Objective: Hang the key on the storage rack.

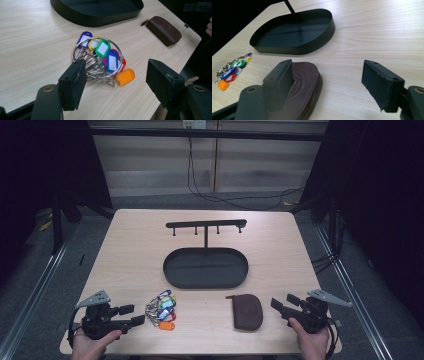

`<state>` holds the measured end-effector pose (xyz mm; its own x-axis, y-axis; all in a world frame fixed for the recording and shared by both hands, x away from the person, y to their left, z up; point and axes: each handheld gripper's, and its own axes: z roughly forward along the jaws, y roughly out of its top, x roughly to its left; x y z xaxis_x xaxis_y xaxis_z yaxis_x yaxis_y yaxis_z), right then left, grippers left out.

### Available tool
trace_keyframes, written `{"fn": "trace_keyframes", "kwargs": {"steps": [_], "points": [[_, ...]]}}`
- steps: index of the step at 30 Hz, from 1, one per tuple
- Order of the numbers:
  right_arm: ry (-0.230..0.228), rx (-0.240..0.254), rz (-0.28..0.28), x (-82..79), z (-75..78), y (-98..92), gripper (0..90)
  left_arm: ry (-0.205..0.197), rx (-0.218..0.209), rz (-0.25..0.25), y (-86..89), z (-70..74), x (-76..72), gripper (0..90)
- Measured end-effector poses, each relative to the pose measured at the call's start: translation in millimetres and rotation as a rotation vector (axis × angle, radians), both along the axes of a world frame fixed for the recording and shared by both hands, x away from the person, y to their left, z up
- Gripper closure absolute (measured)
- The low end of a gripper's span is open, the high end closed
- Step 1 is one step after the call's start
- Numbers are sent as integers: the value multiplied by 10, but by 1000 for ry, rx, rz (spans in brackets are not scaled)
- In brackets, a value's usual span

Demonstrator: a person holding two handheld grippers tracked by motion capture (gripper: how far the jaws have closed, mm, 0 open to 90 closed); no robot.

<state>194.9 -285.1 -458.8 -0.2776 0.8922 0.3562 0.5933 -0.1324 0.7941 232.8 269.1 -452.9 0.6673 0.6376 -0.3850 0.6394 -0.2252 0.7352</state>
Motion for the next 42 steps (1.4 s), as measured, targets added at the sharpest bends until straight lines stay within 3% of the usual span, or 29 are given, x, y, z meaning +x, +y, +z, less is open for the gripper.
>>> {"fn": "trace_keyframes", "kwargs": {"steps": [8,14,18,23,29,35,38,42], "points": [[23,12,10,22,-24,-8,254,24,20,-25,-60,-16,18,313],[23,0,14,18,-23,8,244,45,12,-24,-62,16,20,325],[38,-20,8,27,-30,0,222,4,3,-26,-33,77,-24,356],[41,-39,11,39,-32,24,211,9,-11,-26,-14,126,-11,365],[39,-63,-6,36,-29,41,172,15,36,-51,-46,251,37,386],[54,-52,-3,45,-39,34,173,21,81,-89,-176,318,111,380],[52,-64,5,40,-36,55,174,23,124,-116,-284,399,170,381],[51,-80,11,36,-33,73,174,24,146,-138,-376,469,202,409]]}}
